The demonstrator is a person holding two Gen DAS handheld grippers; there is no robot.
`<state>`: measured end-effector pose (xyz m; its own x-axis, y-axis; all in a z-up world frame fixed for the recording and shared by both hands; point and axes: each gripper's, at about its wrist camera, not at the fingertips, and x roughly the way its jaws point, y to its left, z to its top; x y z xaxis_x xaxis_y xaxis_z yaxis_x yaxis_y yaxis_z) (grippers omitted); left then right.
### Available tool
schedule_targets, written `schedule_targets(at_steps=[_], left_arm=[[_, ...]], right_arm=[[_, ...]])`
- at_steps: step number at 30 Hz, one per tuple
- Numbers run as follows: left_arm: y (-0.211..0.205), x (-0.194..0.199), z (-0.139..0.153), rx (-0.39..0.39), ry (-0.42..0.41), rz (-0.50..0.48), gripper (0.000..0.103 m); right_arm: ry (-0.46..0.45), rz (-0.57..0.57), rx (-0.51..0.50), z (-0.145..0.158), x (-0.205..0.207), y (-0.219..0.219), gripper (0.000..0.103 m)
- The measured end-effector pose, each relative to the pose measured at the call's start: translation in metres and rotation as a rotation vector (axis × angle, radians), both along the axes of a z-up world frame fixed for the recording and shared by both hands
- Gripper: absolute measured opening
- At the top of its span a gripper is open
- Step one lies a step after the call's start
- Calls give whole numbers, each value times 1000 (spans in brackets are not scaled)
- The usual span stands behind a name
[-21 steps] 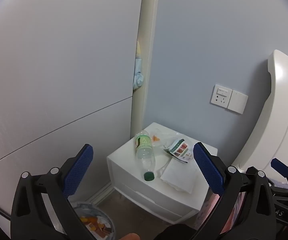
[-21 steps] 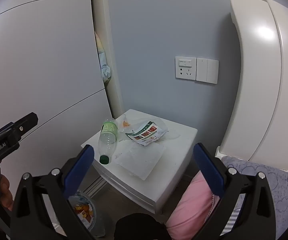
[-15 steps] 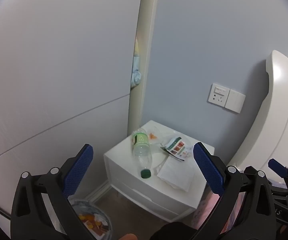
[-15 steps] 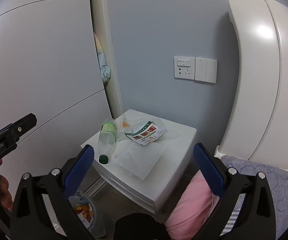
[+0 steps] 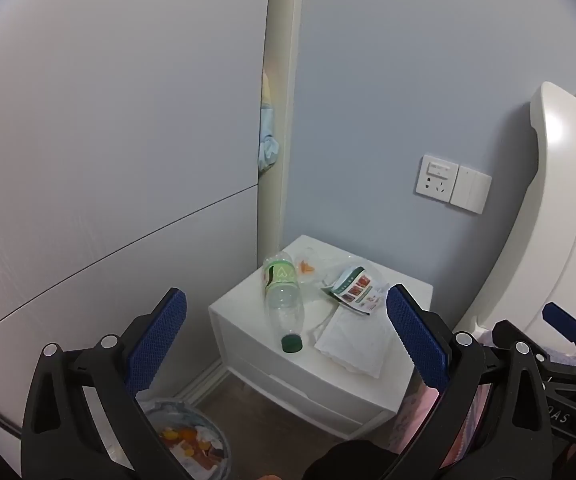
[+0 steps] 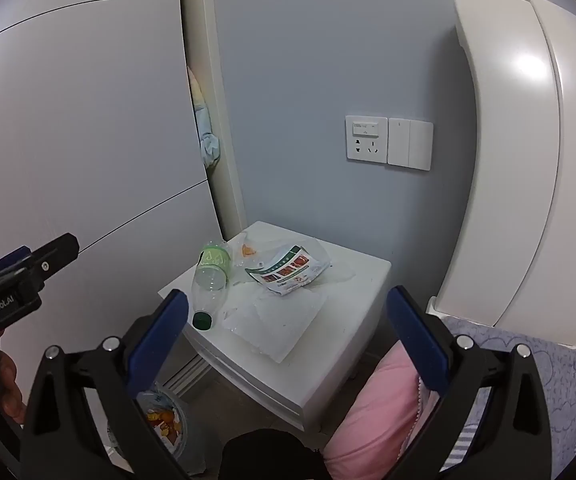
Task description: Collect trash
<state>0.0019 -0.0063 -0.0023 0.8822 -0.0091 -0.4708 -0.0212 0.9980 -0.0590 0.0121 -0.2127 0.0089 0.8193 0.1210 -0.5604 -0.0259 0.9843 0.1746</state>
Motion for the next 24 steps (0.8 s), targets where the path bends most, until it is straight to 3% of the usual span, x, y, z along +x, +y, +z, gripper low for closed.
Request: schedule_targets(at_steps=[15,24], left_arm=[[-2,8,-14,21,38,-9,97],[-11,6,-7,42,25,-14,97]], right_arm=[[-23,15,-6,-8,4,1,97],[-55,27,-8,-5,3,-2,97]])
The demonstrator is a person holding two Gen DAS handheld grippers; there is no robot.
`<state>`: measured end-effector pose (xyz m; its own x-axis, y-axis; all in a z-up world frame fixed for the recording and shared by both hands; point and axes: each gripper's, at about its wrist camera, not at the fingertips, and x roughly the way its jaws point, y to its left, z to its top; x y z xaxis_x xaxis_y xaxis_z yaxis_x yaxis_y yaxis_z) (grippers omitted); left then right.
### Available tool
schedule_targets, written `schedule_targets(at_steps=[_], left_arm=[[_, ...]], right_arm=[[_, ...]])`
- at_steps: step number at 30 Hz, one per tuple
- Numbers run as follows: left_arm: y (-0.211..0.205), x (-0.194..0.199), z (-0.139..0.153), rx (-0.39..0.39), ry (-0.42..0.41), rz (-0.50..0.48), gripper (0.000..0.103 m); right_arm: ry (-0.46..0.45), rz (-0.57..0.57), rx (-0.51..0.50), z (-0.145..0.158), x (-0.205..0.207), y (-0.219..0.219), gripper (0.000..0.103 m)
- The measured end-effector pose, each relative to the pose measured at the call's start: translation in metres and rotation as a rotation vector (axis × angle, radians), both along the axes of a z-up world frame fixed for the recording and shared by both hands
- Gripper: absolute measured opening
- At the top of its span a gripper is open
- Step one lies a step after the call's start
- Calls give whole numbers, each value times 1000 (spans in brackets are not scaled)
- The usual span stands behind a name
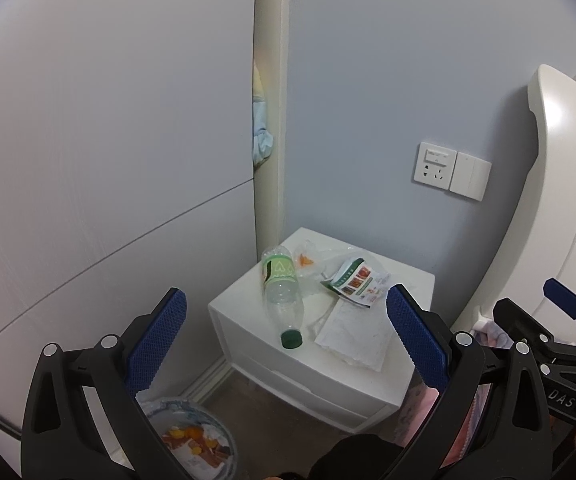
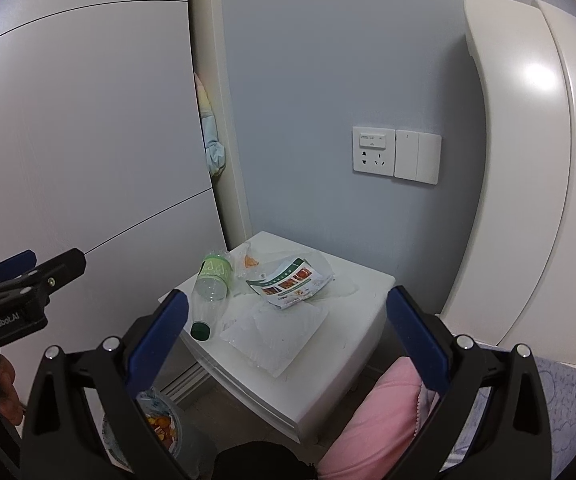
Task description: Collect trash
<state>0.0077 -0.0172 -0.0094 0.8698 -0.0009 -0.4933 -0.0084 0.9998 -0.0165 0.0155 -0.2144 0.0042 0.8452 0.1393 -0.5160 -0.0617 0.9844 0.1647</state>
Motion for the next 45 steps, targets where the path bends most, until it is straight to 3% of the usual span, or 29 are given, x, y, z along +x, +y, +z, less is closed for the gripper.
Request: schedule_targets(at_steps=[45], left_arm=[[-6,23,-18,4,55,23,97]], right_arm=[[32,36,18,-21,24,-7,97]])
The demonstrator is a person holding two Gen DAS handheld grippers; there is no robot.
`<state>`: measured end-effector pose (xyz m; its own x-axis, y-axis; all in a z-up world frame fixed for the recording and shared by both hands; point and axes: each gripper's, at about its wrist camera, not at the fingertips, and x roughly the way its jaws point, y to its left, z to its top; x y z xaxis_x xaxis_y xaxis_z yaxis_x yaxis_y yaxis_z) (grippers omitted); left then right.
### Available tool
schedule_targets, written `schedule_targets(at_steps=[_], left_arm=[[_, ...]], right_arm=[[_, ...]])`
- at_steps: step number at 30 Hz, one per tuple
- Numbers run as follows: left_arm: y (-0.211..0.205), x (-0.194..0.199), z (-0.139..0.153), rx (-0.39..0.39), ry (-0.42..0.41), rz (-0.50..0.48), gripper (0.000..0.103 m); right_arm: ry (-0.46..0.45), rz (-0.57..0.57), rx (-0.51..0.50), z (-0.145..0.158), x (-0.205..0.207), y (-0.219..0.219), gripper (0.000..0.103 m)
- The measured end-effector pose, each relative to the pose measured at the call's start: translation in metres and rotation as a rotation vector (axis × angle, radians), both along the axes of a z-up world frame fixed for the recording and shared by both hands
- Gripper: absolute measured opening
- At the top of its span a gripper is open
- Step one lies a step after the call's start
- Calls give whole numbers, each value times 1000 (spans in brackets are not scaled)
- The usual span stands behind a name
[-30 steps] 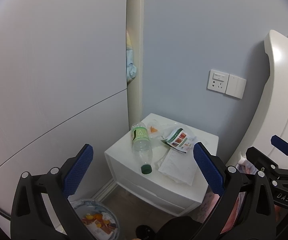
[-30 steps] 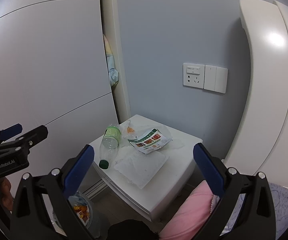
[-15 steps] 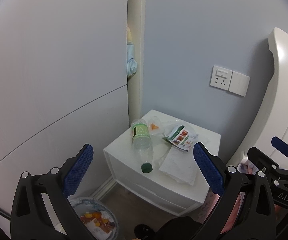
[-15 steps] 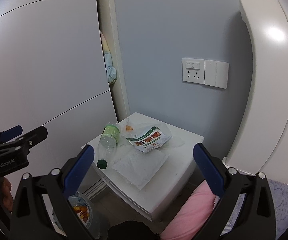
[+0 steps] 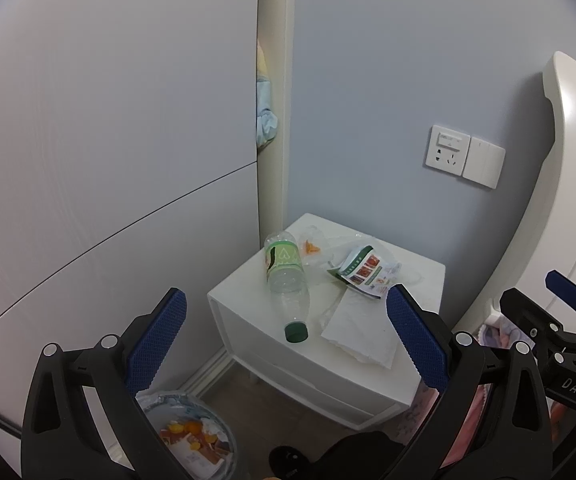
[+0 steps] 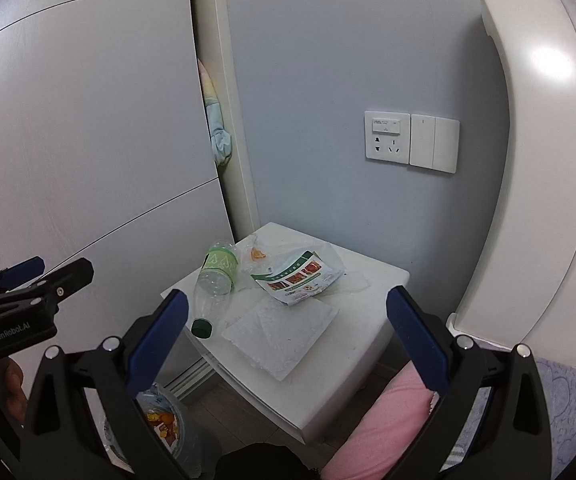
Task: Collect trash
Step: 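Reach the left tool toward the green-labelled plastic bottle on the cabinet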
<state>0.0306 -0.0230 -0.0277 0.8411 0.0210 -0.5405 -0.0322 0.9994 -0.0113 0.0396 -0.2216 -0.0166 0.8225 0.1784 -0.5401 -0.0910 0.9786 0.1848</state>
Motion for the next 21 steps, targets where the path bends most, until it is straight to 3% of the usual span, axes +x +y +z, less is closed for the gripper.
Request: schedule_targets(at_steps=[11,21], left_arm=[[3,3,-6,2,2,-11,97],[16,15,-32,-26,43,-84,97]], right_arm=[[6,1,-2,-4,4,-1,97],[63,-37,113,-24,19,-26,97]])
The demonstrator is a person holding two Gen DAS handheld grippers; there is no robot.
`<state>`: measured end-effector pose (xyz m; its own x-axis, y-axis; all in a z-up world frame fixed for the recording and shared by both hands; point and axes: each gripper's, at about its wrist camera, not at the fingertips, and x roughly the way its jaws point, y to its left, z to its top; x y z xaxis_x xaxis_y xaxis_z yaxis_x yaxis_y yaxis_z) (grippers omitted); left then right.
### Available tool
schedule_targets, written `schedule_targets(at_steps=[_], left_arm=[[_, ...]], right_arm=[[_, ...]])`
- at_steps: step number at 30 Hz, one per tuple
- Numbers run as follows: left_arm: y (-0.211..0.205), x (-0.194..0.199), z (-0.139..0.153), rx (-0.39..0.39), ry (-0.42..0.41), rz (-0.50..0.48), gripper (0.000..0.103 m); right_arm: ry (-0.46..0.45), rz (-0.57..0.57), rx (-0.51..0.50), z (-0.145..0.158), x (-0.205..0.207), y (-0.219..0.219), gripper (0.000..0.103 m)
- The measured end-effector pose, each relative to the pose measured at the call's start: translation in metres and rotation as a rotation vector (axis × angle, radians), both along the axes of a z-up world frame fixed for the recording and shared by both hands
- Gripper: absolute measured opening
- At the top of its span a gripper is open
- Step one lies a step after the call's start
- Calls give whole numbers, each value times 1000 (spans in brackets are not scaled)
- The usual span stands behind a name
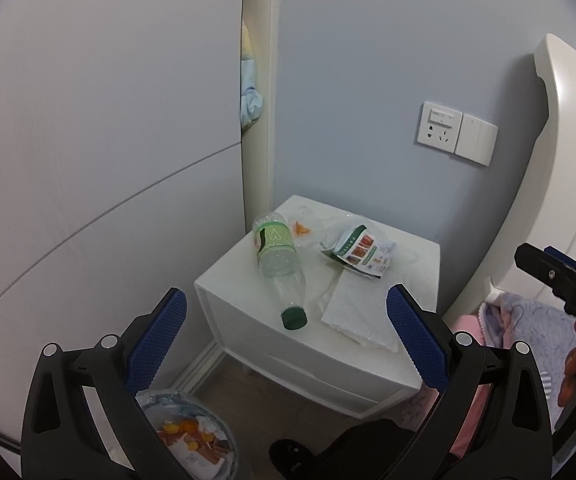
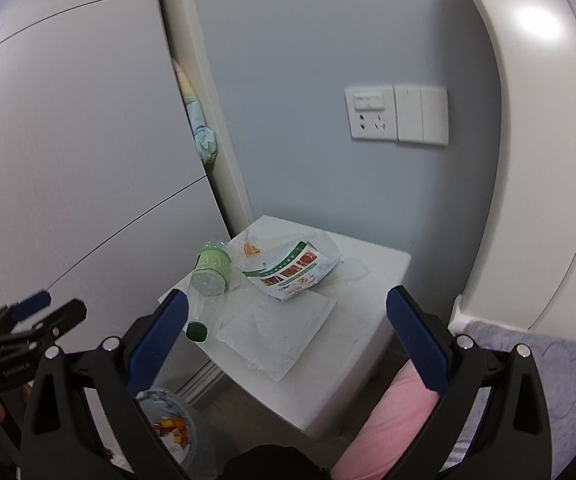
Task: Collect trash
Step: 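Reach the left tool toward the green-labelled plastic bottle on the cabinet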
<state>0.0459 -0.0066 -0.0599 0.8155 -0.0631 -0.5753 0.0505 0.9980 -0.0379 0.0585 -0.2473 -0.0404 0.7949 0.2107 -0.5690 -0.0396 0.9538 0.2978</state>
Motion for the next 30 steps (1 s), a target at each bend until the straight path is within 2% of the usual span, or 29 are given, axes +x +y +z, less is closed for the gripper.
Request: schedule_targets(at_steps=[5,9,18,23,30], left_arm=[[5,14,-14,-7,47,6,97],[1,26,-23,24,66,-4,97],[4,62,-42,21,108,8,97],[1,86,-59,56,134,10,97],[8,115,-82,49,172,20,97]], right_arm=[[40,3,27,-10,12,-3,97],[71,73,37,-10,30,8,97],[160,208,32,-14,99,52,97],[222,235,44,-27,136,73,97],[352,245,76,-55,199,99,97]])
